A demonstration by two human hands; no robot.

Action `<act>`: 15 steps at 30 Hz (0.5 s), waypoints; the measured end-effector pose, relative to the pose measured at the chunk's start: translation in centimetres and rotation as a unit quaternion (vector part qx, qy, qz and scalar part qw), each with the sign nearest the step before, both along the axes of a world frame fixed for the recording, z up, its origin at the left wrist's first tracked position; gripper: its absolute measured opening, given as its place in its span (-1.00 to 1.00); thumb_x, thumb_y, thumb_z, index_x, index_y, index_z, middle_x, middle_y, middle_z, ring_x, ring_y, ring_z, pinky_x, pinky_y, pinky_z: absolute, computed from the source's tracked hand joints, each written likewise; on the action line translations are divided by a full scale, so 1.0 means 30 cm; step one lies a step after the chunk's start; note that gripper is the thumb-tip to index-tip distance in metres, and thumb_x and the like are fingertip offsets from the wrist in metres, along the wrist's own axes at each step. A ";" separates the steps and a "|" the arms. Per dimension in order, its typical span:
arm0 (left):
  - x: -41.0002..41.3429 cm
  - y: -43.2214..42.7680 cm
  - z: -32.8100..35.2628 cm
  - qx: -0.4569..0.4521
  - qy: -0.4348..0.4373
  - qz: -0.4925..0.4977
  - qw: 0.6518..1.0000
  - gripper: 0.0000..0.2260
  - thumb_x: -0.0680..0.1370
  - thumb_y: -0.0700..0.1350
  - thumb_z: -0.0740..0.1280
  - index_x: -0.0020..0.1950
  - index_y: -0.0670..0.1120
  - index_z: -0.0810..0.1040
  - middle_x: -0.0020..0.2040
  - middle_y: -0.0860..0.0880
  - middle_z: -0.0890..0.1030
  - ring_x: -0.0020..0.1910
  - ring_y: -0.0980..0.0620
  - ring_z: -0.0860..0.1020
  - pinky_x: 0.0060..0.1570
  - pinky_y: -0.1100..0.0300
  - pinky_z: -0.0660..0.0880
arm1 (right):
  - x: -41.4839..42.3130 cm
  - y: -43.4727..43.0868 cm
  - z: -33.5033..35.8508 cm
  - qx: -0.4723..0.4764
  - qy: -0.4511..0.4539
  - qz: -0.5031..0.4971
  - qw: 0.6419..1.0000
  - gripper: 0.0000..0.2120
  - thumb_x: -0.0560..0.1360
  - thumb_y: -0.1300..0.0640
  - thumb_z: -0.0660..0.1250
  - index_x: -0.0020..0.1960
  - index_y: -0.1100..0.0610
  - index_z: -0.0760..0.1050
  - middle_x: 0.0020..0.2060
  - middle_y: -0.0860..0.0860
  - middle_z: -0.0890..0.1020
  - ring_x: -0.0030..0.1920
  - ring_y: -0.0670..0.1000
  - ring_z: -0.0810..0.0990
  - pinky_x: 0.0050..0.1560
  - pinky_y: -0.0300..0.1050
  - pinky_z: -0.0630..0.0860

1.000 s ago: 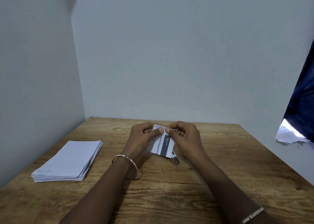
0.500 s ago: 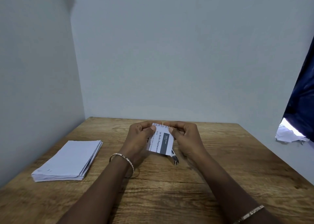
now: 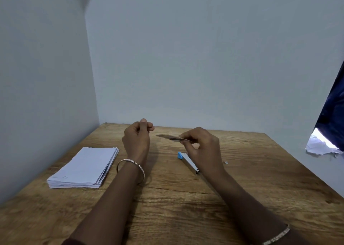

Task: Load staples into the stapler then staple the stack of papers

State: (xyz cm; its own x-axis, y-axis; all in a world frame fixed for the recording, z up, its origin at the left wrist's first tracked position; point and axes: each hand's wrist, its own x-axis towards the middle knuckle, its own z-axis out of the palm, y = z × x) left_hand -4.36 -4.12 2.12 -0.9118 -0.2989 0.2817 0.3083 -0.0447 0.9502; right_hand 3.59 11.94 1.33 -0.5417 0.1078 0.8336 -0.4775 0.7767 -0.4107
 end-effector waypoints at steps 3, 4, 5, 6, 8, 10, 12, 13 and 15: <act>0.009 -0.007 0.006 0.000 -0.001 0.017 1.000 -0.68 0.62 0.04 0.24 -0.24 -0.01 0.66 -0.26 0.04 0.73 -0.07 0.04 0.68 0.16 -0.07 0.54 | 0.003 -0.027 -0.017 0.049 -0.065 0.044 0.996 -0.84 0.38 0.36 0.48 -0.14 0.14 0.72 -0.23 0.01 0.70 -0.19 -0.06 0.65 -0.14 -0.22 0.57; 0.013 -0.007 0.010 0.002 -0.004 0.015 1.000 -0.69 0.62 0.02 0.24 -0.24 -0.01 0.66 -0.25 0.04 0.73 -0.07 0.03 0.68 0.17 -0.08 0.54 | 0.005 -0.032 -0.024 0.073 -0.092 0.048 0.992 -0.84 0.38 0.34 0.48 -0.13 0.13 0.73 -0.23 0.02 0.70 -0.20 -0.04 0.64 -0.14 -0.18 0.56; 0.016 -0.008 0.014 0.000 -0.006 0.013 1.000 -0.69 0.62 0.02 0.24 -0.23 -0.03 0.67 -0.25 0.03 0.73 -0.08 0.02 0.68 0.17 -0.07 0.54 | 0.006 -0.034 -0.032 0.098 -0.115 0.049 0.987 -0.85 0.39 0.32 0.48 -0.11 0.12 0.75 -0.22 0.03 0.69 -0.19 -0.01 0.64 -0.13 -0.11 0.56; 0.019 -0.009 0.016 -0.004 -0.008 0.011 1.000 -0.69 0.63 0.01 0.25 -0.21 -0.04 0.67 -0.25 0.03 0.72 -0.08 0.02 0.67 0.17 -0.06 0.54 | 0.009 -0.035 -0.038 0.120 -0.138 0.049 0.982 -0.84 0.41 0.30 0.47 -0.08 0.12 0.75 -0.20 0.04 0.69 -0.17 0.01 0.65 -0.11 -0.06 0.56; 0.024 -0.010 0.017 -0.004 -0.011 0.004 1.000 -0.69 0.63 0.00 0.25 -0.19 -0.08 0.68 -0.24 0.01 0.73 -0.06 0.01 0.67 0.17 -0.06 0.54 | 0.015 -0.037 -0.047 0.156 -0.183 0.052 0.969 -0.80 0.44 0.28 0.45 0.01 0.12 0.75 -0.13 0.06 0.69 -0.10 0.05 0.64 -0.07 -0.04 0.55; 0.029 -0.012 0.016 -0.003 -0.012 -0.008 1.000 -0.69 0.64 -0.01 0.24 -0.16 -0.11 0.69 -0.22 -0.01 0.73 -0.05 0.00 0.67 0.17 -0.06 0.54 | 0.017 -0.045 -0.052 0.198 -0.228 0.044 0.952 -0.75 0.47 0.23 0.40 0.10 0.09 0.74 -0.07 0.06 0.67 -0.04 0.06 0.62 -0.06 -0.06 0.52; 0.033 -0.010 0.014 0.000 -0.015 -0.020 1.000 -0.69 0.64 -0.01 0.25 -0.16 -0.11 0.69 -0.21 -0.01 0.73 -0.07 0.02 0.67 0.17 -0.05 0.55 | 0.020 -0.056 -0.054 0.229 -0.258 0.030 0.938 -0.72 0.49 0.16 0.35 0.14 0.08 0.72 -0.06 0.05 0.65 -0.02 0.05 0.59 -0.09 -0.10 0.49; 0.032 -0.009 0.014 0.001 -0.016 -0.026 1.000 -0.70 0.64 -0.01 0.25 -0.16 -0.10 0.68 -0.21 -0.01 0.73 -0.08 0.03 0.66 0.16 -0.05 0.55 | 0.019 -0.060 -0.056 0.232 -0.266 0.025 0.935 -0.71 0.48 0.13 0.33 0.14 0.09 0.72 -0.07 0.05 0.64 -0.03 0.05 0.58 -0.11 -0.11 0.49; 0.035 -0.007 0.009 -0.009 -0.019 -0.035 0.999 -0.70 0.63 -0.01 0.25 -0.18 -0.07 0.67 -0.22 0.00 0.73 -0.09 0.05 0.66 0.14 -0.05 0.56 | 0.031 -0.072 -0.059 0.221 -0.275 0.016 0.936 -0.69 0.46 0.06 0.31 0.09 0.12 0.72 -0.13 0.04 0.62 -0.06 0.04 0.57 -0.14 -0.09 0.51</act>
